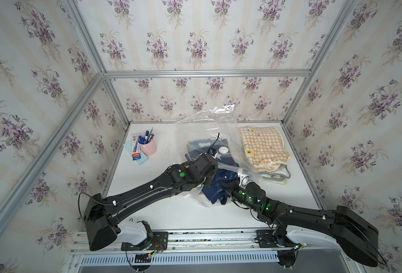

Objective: Take the blanket out of the vacuum bag
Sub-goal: Take out the blanket from the vacuum bag.

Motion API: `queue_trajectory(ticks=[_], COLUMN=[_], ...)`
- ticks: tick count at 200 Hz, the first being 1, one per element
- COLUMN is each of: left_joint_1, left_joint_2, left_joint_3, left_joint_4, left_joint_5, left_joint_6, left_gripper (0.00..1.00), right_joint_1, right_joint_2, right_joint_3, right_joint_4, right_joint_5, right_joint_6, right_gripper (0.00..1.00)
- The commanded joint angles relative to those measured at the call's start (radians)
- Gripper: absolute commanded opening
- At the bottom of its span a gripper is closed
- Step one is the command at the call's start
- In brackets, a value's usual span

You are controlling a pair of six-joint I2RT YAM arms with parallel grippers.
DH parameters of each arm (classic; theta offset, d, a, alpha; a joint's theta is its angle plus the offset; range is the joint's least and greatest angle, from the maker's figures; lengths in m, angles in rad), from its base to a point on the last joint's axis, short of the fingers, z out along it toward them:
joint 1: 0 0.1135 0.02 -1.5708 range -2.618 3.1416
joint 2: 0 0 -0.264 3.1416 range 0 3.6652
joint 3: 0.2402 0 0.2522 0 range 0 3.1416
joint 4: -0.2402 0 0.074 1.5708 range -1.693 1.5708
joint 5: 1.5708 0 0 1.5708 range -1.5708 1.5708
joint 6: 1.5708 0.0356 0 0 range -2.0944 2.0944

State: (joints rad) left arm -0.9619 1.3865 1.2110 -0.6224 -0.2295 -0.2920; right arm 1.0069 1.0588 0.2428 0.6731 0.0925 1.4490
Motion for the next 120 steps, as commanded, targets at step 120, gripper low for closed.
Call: queue_trajectory(ticks=[120], left_joint_1=[0.018], left_joint_2=[0.117], left_joint_3=[0.017], left_joint_4=[0.074], left_joint_5=[-0.141], left_joint_6=[-0.128], left_gripper=[0.0], right_joint_1=[0.1], right_joint_2=[-0.416], right_joint_3=[0.161], right_joint_4=[-0.249], right_joint_5=[-0.017], right_joint_6=[-0.339], right_gripper=[0.0])
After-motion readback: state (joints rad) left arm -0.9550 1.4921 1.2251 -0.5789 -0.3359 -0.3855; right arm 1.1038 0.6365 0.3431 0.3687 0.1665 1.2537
